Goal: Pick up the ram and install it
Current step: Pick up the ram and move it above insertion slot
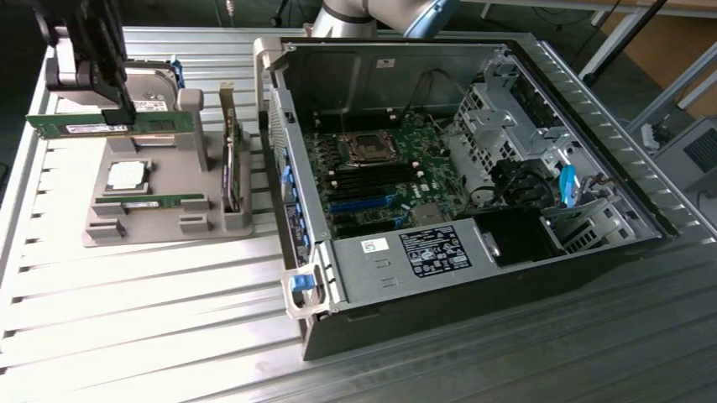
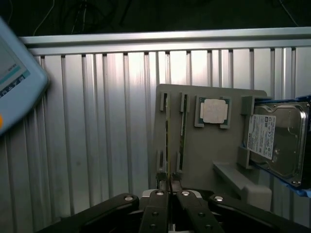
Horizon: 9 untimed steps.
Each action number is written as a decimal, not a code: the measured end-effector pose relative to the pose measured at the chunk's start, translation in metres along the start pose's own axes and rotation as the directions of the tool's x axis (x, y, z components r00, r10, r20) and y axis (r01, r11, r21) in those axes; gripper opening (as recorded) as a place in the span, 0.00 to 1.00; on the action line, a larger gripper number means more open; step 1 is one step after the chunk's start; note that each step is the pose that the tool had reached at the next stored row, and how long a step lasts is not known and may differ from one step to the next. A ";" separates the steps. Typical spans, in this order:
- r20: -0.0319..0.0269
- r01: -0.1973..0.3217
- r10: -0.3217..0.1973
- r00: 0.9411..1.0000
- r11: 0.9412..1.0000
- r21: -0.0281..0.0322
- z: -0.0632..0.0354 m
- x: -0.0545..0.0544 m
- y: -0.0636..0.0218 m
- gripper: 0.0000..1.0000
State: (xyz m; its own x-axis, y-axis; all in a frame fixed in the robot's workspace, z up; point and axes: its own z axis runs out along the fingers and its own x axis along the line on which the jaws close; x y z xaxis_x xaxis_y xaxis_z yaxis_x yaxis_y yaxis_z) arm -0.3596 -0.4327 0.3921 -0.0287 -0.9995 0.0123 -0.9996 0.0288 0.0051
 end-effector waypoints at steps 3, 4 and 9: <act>0.000 0.000 0.000 1.000 1.000 -0.002 0.0000 0.000 -0.0068 0.11; 0.000 0.000 0.000 1.000 1.000 -0.003 0.0000 0.000 -0.0085 0.11; 0.000 0.000 0.000 1.000 1.000 -0.005 -0.0001 0.000 -0.0169 0.11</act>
State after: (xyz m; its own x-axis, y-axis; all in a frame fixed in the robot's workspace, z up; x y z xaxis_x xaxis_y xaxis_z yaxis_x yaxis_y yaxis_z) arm -0.3427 -0.4327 0.3921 -0.0285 -0.9995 0.0126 -0.9995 0.0286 0.0106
